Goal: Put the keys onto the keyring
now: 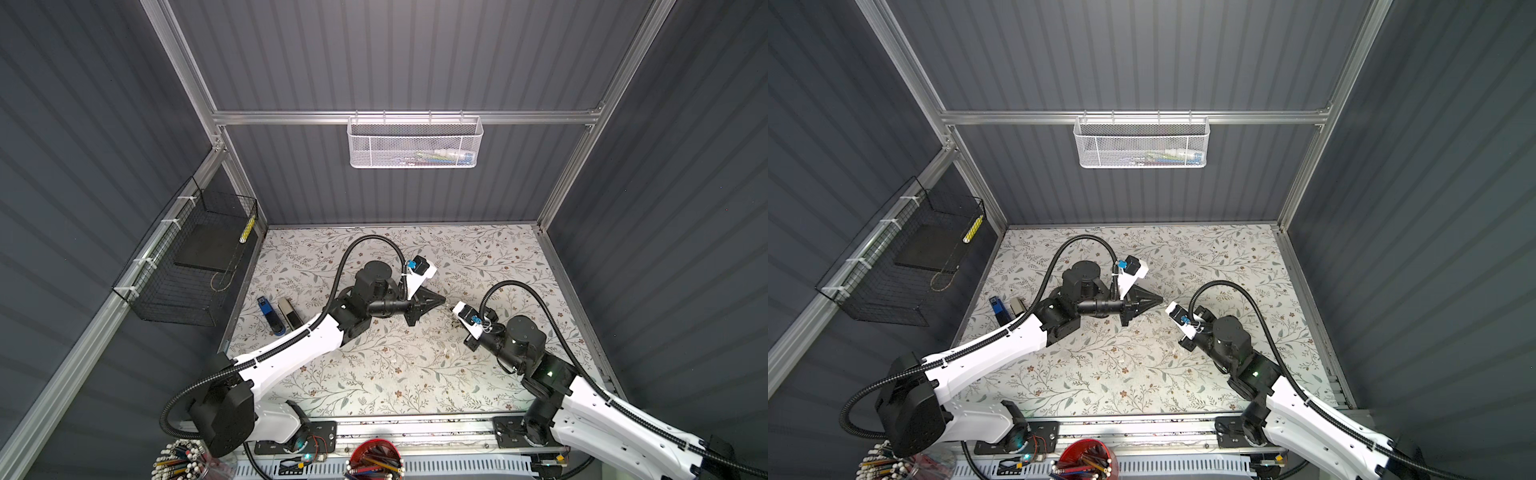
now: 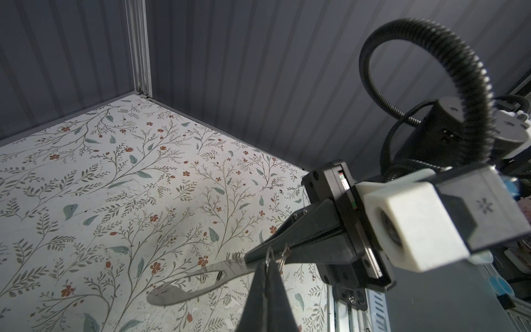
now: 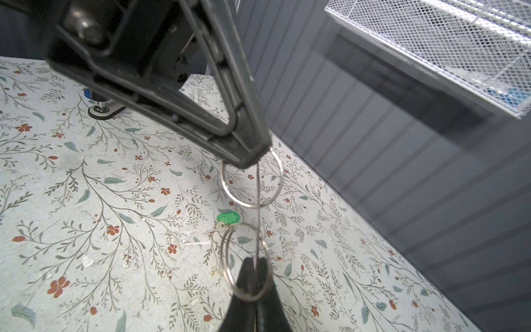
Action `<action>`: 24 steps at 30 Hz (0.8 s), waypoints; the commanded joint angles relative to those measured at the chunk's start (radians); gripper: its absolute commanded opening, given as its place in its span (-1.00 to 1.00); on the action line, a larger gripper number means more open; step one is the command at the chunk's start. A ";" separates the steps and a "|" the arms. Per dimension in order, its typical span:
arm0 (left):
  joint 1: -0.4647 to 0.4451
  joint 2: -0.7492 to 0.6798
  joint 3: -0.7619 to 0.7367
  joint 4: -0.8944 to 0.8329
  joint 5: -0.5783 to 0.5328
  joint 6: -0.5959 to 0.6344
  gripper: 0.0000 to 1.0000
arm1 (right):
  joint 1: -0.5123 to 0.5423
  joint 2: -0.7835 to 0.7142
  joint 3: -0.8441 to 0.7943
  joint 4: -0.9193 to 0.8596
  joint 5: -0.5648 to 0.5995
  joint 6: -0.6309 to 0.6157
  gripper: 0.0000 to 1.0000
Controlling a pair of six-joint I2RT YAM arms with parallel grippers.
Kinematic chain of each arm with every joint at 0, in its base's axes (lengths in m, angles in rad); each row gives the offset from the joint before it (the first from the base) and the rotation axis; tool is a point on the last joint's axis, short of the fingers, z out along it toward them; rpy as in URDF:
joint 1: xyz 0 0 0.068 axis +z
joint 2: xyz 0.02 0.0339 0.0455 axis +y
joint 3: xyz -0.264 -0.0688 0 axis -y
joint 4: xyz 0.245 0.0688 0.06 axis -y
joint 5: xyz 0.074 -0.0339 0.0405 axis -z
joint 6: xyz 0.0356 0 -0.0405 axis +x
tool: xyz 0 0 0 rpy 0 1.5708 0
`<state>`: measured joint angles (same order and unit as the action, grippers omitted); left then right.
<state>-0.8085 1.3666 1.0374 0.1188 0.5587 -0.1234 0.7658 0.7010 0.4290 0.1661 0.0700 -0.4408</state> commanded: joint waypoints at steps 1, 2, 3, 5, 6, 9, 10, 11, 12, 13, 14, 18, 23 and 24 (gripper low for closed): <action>0.011 0.015 0.077 -0.129 -0.013 0.080 -1.00 | 0.008 -0.015 0.026 -0.072 0.000 -0.077 -1.00; 0.013 0.018 0.091 -0.157 -0.002 0.094 -1.00 | 0.004 -0.018 0.028 -0.082 0.003 -0.084 -1.00; 0.014 0.025 0.107 -0.188 0.002 0.106 -1.00 | -0.001 -0.022 0.029 -0.091 0.009 -0.093 -1.00; 0.019 0.035 0.129 -0.226 0.017 0.123 -1.00 | -0.012 -0.034 0.030 -0.100 0.010 -0.104 -1.00; 0.020 0.037 0.136 -0.234 0.018 0.125 -1.00 | -0.019 -0.041 0.030 -0.101 0.008 -0.106 -1.00; 0.025 0.051 0.141 -0.220 0.046 0.112 -1.00 | -0.032 -0.052 0.030 -0.101 -0.014 -0.101 -1.00; 0.025 0.055 0.136 -0.197 0.055 0.094 -1.00 | -0.032 -0.051 0.030 -0.098 -0.028 -0.096 -1.00; 0.025 0.060 0.129 -0.171 0.065 0.075 -1.00 | -0.032 -0.048 0.031 -0.095 -0.041 -0.090 -1.00; 0.026 0.064 0.119 -0.133 0.075 0.048 -1.00 | -0.032 -0.043 0.030 -0.091 -0.051 -0.081 -1.00; 0.026 0.069 0.109 -0.095 0.089 0.020 -1.00 | -0.033 -0.035 0.030 -0.086 -0.061 -0.071 -1.00; 0.027 0.075 0.104 -0.069 0.099 -0.002 -1.00 | -0.032 -0.028 0.028 -0.082 -0.065 -0.065 -1.00; 0.028 0.093 0.112 -0.051 0.130 -0.038 -1.00 | -0.032 -0.017 0.022 -0.065 -0.073 -0.059 -1.00; 0.028 0.082 0.095 0.004 0.098 -0.049 -1.00 | -0.032 -0.012 0.022 -0.064 -0.148 -0.011 -1.00; 0.028 0.080 0.084 0.032 0.093 -0.059 -1.00 | -0.032 -0.011 0.021 -0.058 -0.161 0.008 -1.00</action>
<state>-0.7898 1.4570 1.1336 0.0181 0.6662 -0.1482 0.7238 0.6853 0.4343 0.0978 0.0257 -0.4706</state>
